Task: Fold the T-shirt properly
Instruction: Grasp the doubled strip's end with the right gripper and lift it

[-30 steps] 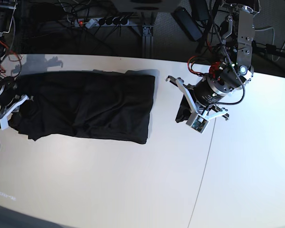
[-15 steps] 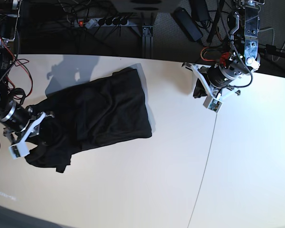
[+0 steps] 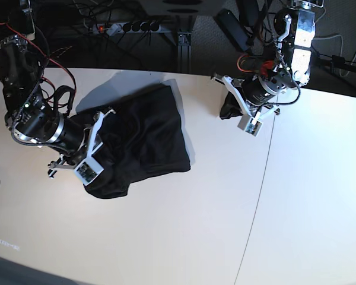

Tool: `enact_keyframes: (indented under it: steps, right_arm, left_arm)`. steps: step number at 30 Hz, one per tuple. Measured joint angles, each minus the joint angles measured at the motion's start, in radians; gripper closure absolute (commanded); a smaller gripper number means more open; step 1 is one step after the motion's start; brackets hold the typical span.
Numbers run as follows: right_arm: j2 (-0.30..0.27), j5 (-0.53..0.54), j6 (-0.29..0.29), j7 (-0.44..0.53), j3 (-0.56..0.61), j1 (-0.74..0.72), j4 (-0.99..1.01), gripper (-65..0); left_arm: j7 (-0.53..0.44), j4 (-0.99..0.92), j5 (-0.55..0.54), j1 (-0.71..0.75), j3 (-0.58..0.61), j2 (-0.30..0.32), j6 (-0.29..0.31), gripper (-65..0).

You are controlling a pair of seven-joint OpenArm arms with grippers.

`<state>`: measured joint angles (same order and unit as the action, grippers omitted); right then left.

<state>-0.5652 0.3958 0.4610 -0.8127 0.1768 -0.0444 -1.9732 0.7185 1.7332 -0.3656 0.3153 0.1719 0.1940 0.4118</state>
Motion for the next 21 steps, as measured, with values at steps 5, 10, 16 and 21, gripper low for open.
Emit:
enact_keyframes:
  steps: [5, 10, 16, 21]
  right_arm:
    - [0.0, -0.135, 0.0, 0.004, 0.123, 0.0, -0.052, 0.0]
    - [-0.003, -0.223, 0.0, 0.003, 0.221, -0.004, -0.052, 0.0]
    - [-0.003, -0.311, -0.001, 0.0, 0.371, -0.065, -0.052, 0.0]
    - [0.042, -0.348, -0.001, -0.024, 0.463, -0.087, -0.052, 0.0]
  left_arm:
    - [-0.083, -0.043, 0.0, 0.0, 0.084, -0.019, 0.001, 0.0]
    - [-0.142, -0.132, -0.013, -0.031, 0.082, -0.082, 0.015, 0.0]
    - [-0.155, -0.175, -0.016, -0.039, 0.08, -0.146, 0.019, 0.0]
    - [-0.145, -0.178, -0.011, -0.045, 0.082, -0.155, 0.019, 0.0]
